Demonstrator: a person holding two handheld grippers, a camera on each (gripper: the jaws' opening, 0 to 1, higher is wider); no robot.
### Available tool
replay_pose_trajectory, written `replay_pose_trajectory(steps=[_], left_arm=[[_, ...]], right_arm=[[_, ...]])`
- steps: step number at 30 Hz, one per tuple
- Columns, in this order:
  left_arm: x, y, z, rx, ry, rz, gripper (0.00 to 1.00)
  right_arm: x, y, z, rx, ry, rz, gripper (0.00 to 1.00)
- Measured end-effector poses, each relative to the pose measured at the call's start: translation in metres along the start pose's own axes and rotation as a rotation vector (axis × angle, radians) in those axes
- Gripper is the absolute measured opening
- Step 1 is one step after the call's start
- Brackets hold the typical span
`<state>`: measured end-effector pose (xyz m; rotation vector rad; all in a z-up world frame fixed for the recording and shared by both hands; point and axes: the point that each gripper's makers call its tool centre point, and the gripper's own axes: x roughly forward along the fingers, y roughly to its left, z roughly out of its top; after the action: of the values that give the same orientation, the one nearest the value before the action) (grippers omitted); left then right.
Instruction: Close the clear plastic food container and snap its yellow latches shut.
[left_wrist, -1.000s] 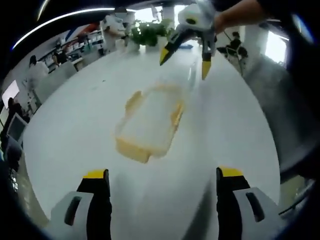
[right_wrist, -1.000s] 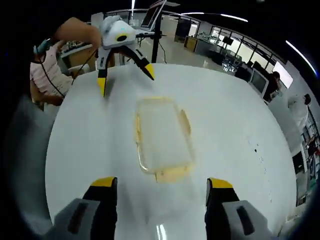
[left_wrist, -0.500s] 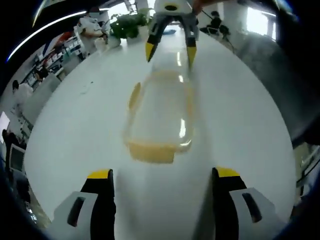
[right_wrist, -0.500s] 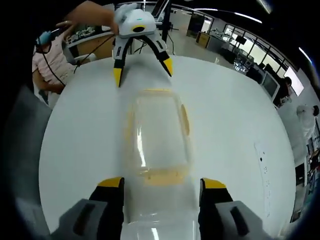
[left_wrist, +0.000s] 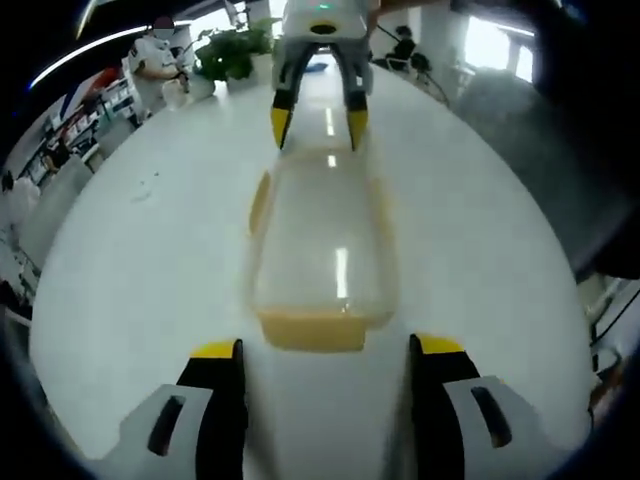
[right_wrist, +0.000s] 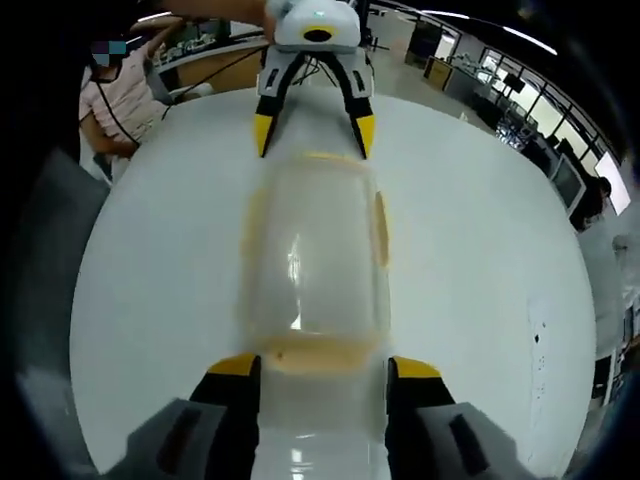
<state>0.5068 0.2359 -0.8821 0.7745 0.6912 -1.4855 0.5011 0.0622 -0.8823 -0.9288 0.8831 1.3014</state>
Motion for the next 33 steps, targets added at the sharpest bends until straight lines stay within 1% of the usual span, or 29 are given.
replay_pose_trajectory(steps=[2, 5, 9, 10, 12, 16, 22, 26, 27, 30, 33], left_arm=[[0.0001, -0.0026, 0.0008, 0.001, 0.007, -0.02, 0.49], [0.0002, -0.0012, 0.0011, 0.006, 0.01, -0.024, 0.43], [0.0027, 0.0017, 0.0042, 0.013, 0.005, -0.021, 0.38], [0.0025, 0.0008, 0.0049, 0.012, 0.015, -0.024, 0.38], [0.0009, 0.001, 0.0065, 0.025, 0.011, -0.024, 0.38], [-0.0012, 0.0024, 0.007, 0.019, 0.0, -0.024, 0.38], [-0.0014, 0.003, 0.0075, 0.022, 0.02, -0.027, 0.38], [-0.0019, 0.0042, 0.0063, 0.013, -0.012, -0.023, 0.37], [-0.0012, 0.0038, 0.0072, 0.0, -0.014, -0.019, 0.36], [-0.0006, 0.0035, 0.008, 0.01, -0.002, -0.022, 0.35], [-0.0006, 0.0044, 0.0077, -0.002, -0.001, -0.02, 0.35]], right_arm=[[0.0027, 0.0038, -0.0009, 0.008, 0.014, 0.026, 0.43], [0.0046, 0.0063, 0.0005, -0.002, 0.009, 0.045, 0.38], [0.0068, 0.0083, 0.005, -0.012, -0.013, 0.055, 0.38], [0.0073, 0.0102, 0.0059, -0.011, -0.013, 0.061, 0.37], [0.0061, 0.0101, 0.0049, -0.001, -0.013, 0.059, 0.37], [0.0066, 0.0092, 0.0046, 0.001, -0.019, 0.069, 0.37], [0.0069, 0.0071, 0.004, 0.008, -0.01, 0.072, 0.37], [0.007, 0.0062, 0.0035, 0.01, -0.017, 0.07, 0.37], [0.0071, 0.0062, 0.0036, 0.014, -0.016, 0.067, 0.36], [0.0073, 0.0069, 0.004, 0.006, -0.002, 0.066, 0.35], [0.0072, 0.006, 0.0041, 0.002, 0.011, 0.07, 0.35]])
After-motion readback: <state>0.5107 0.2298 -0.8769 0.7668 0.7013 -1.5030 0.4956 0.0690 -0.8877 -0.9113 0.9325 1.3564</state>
